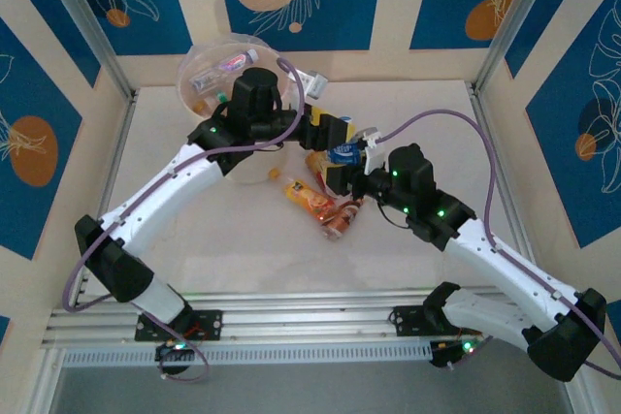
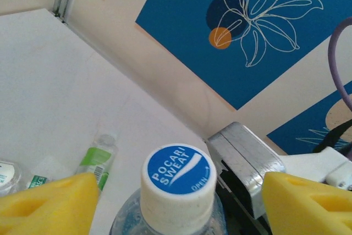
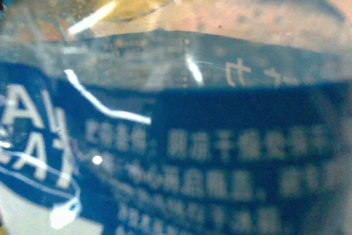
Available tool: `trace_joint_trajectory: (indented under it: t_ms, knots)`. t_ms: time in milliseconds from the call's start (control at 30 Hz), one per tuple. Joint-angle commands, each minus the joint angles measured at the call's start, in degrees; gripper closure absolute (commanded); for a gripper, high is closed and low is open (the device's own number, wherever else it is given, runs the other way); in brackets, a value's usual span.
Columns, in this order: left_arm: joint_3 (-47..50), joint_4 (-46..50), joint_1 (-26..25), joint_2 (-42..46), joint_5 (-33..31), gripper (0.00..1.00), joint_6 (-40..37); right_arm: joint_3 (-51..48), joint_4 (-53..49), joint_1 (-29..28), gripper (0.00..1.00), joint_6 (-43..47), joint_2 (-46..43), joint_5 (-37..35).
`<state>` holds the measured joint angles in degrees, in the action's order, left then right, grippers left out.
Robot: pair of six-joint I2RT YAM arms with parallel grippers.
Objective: Put the plastic bottles in the bin
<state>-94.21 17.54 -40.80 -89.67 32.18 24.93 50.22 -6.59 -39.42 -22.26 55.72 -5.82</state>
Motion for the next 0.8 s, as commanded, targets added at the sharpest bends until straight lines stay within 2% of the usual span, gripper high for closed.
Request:
trace_joint_trajectory:
  t_ms: [0, 200, 433, 500, 567, 667, 700, 767]
  knots:
    - [-2.22, 0.77, -0.68, -1.70, 1.68, 0.27, -1.20, 1.99, 2.26, -0.47, 0.48, 0.21, 0.17, 1.21]
    - [-2.55, 0.38, -0.86, -2.18, 2.01, 0.41, -0.86, 2.34, 2.26, -0.88, 0.48, 0.38, 0.33, 1.00]
    - [-2.55, 0.65, -0.85, -1.99, 1.57, 0.73, -0.97, 2.59, 2.01, -1.00, 0.48, 0.36, 0.61, 0.40]
    - [-2.55, 0.83, -0.86, -1.67, 0.35, 0.78, -1.33, 3.06, 1.05, -0.93, 0.47, 0.37, 0.86, -0.34]
    - [-2.47, 1.03, -0.86, -1.07, -1.97, 0.82, -1.59, 3.89, -0.85, -1.00, 0.36, 0.54, 1.13, -1.35]
    - [-2.46, 1.08, -0.60, 0.14, -5.67, 0.85, -2.61, 4.78, -3.33, -1.10, 0.06, 0.56, 0.97, -3.59]
    - [-2.62, 1.09, -0.44, 0.56, -6.71, 0.86, -3.16, 5.03, -4.00, -1.10, 0.01, 0.47, 0.81, -4.17]
    - [-3.77, 1.73, 0.20, 1.39, -9.43, 0.89, -4.93, 5.68, -5.76, -1.08, 0.01, 0.55, 0.40, -4.97]
